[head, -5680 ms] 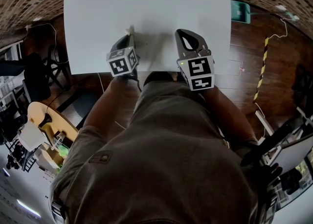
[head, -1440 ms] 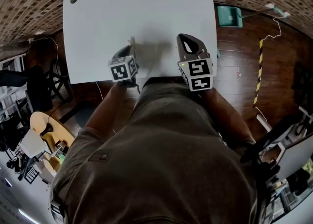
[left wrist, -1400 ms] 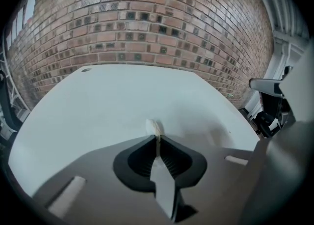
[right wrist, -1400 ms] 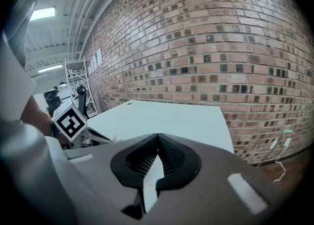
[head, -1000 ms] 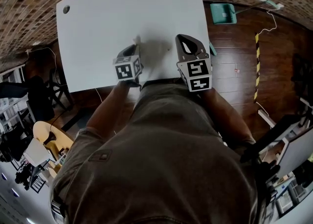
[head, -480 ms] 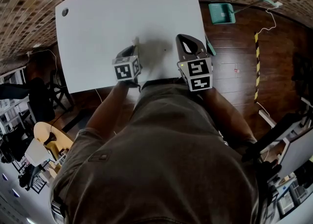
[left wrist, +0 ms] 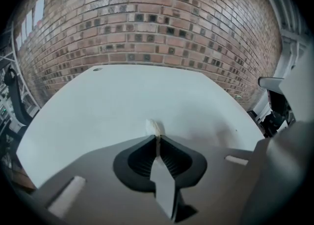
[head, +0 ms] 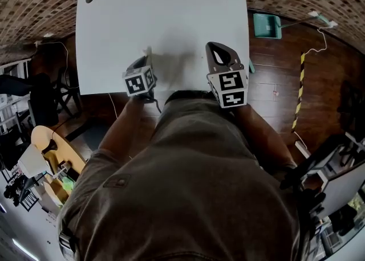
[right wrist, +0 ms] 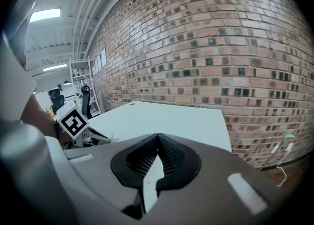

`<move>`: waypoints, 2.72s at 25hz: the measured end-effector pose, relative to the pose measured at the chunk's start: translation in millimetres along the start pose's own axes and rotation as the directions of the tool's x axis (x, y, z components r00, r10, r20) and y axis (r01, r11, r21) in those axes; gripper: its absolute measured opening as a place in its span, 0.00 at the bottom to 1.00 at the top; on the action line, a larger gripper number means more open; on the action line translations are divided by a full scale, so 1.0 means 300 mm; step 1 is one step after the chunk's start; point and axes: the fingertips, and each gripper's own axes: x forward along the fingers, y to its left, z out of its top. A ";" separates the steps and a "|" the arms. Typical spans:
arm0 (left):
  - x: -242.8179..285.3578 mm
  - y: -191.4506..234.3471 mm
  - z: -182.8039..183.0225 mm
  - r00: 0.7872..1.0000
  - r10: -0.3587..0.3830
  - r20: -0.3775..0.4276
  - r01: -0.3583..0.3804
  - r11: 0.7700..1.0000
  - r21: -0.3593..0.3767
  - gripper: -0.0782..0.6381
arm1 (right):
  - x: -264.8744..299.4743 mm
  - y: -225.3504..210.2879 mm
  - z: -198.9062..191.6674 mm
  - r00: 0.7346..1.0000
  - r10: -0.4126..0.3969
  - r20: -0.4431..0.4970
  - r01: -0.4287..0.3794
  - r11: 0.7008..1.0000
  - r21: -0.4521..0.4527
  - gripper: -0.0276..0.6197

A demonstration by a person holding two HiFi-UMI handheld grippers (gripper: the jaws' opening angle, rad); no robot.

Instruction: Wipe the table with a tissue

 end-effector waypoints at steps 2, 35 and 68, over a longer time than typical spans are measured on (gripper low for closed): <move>-0.011 0.023 -0.009 1.000 0.017 0.004 -0.017 1.000 -0.017 0.15 | 0.000 0.010 -0.006 1.000 0.010 -0.005 -0.010 1.000 -0.007 0.06; -0.152 -0.414 -0.045 0.971 -0.227 0.070 0.222 0.972 0.073 0.15 | -0.302 -0.161 -0.187 0.978 -0.203 -0.052 0.206 0.977 0.058 0.06; 0.053 -0.663 -0.037 0.998 -0.056 -0.037 0.056 0.998 -0.022 0.15 | -0.216 -0.484 -0.216 0.997 0.016 -0.070 -0.013 0.999 0.046 0.06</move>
